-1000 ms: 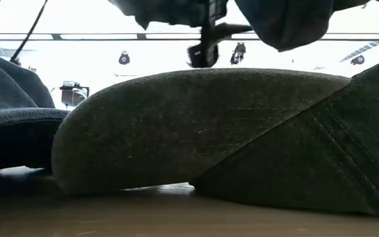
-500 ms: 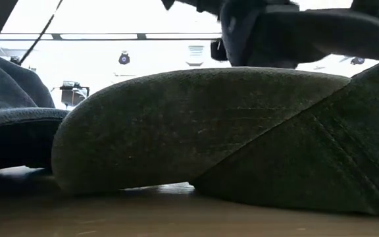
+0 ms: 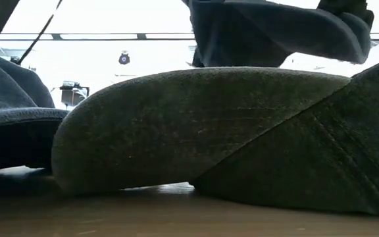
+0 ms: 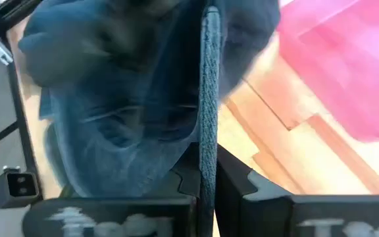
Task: Pick & Place hat
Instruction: Put the middle blue cap into the transparent bin
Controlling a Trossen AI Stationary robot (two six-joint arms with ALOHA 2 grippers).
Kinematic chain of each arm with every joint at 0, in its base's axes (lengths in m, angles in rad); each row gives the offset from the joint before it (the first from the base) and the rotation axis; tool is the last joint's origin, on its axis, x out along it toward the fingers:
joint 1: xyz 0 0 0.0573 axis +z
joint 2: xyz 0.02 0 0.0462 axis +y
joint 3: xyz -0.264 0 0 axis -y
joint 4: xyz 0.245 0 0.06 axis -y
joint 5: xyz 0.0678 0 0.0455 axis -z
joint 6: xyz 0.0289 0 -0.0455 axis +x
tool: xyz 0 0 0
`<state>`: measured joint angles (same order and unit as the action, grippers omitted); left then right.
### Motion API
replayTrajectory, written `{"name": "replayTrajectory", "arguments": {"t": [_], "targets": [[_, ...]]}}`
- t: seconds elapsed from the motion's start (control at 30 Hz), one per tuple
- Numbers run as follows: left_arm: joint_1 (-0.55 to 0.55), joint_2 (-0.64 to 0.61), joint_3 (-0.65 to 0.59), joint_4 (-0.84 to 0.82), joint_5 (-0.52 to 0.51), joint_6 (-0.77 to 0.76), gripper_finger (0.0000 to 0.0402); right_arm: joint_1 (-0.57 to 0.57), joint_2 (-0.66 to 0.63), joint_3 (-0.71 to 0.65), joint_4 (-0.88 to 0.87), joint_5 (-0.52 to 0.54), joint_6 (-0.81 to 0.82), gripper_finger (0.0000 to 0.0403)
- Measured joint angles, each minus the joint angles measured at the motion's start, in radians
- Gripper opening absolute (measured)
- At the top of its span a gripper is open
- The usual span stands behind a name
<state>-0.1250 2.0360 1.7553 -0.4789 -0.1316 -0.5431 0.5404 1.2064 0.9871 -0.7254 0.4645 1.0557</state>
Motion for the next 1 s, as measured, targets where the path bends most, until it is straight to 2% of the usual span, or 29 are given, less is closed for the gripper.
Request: {"name": "replayTrajectory", "arguments": {"t": [0.1,0.23,0.4,0.53,1.0], "targets": [[-0.011,0.008,-0.005,-0.007,-0.086,0.056,0.0153,-0.001,0.001,0.000,0.032,0.026,-0.039,0.0013],[-0.023,0.005,-0.007,-0.017,-0.171,0.030,0.0153,-0.010,0.006,-0.002,0.071,0.047,-0.093,0.0013],[-0.031,-0.001,0.013,-0.014,-0.297,0.128,0.0153,-0.030,0.035,-0.005,0.086,0.042,-0.098,0.0013],[-0.036,-0.038,0.026,-0.095,-0.297,0.244,0.0153,-0.025,0.037,-0.004,0.092,0.049,-0.114,0.0013],[-0.041,-0.202,0.023,-0.252,-0.302,0.193,0.0153,-0.027,0.024,-0.008,0.109,0.176,-0.196,0.0013]]}}
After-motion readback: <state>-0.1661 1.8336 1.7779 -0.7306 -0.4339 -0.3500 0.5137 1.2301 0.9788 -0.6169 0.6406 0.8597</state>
